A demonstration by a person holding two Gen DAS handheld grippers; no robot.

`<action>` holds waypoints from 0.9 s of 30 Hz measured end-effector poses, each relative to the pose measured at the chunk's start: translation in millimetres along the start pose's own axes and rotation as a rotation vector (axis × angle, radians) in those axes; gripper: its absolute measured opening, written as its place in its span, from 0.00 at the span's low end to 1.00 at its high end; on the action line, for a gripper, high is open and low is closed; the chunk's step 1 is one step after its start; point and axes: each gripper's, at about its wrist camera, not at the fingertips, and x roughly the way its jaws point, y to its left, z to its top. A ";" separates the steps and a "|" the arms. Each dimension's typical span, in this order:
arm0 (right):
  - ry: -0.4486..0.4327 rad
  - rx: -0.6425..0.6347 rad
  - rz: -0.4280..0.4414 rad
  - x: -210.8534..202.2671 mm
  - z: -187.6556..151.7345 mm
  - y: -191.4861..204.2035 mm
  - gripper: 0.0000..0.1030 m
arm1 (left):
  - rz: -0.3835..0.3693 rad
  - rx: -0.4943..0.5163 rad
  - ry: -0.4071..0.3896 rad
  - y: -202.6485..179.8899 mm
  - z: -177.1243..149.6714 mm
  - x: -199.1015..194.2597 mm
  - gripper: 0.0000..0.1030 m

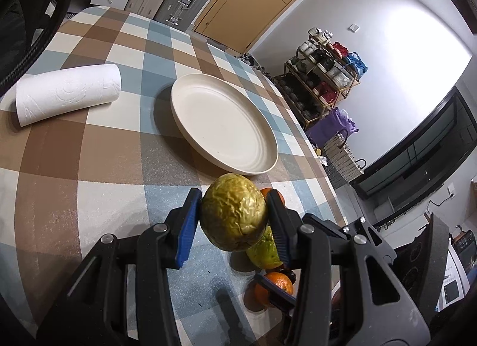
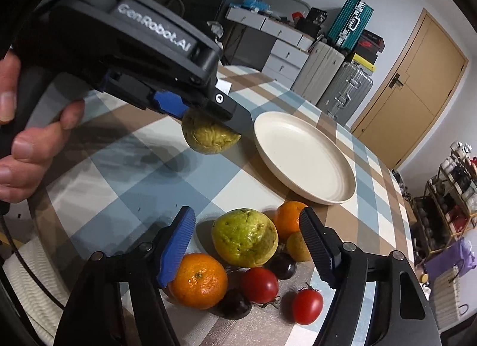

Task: Organize fruits
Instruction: 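Close the right tool on the green-yellow fruit while the left tool lifts the wrinkled fruit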

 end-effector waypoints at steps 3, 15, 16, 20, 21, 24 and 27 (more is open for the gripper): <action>0.022 -0.017 -0.001 5.2 2.3 3.0 0.65 | 0.001 -0.003 0.000 2.4 -1.8 -2.1 0.41; 0.093 -0.098 -0.036 18.8 5.8 13.2 0.44 | 0.009 -0.011 -0.008 5.9 -2.6 -5.9 0.41; 0.090 -0.091 -0.031 18.5 5.6 11.8 0.44 | 0.010 -0.015 -0.009 6.1 -2.5 -5.7 0.41; 0.055 -0.029 -0.013 11.7 7.0 -1.0 0.43 | 0.015 -0.018 -0.005 6.2 -2.7 -5.5 0.41; 0.041 -0.005 0.002 9.3 8.5 -6.5 0.43 | 0.015 -0.017 -0.005 5.9 -2.4 -5.3 0.41; 0.002 0.072 0.048 3.2 13.3 -22.6 0.43 | 0.018 -0.011 -0.008 3.3 -0.1 -4.6 0.41; -0.021 0.137 0.085 0.2 16.1 -37.6 0.43 | 0.023 -0.001 -0.013 0.1 2.7 -3.5 0.41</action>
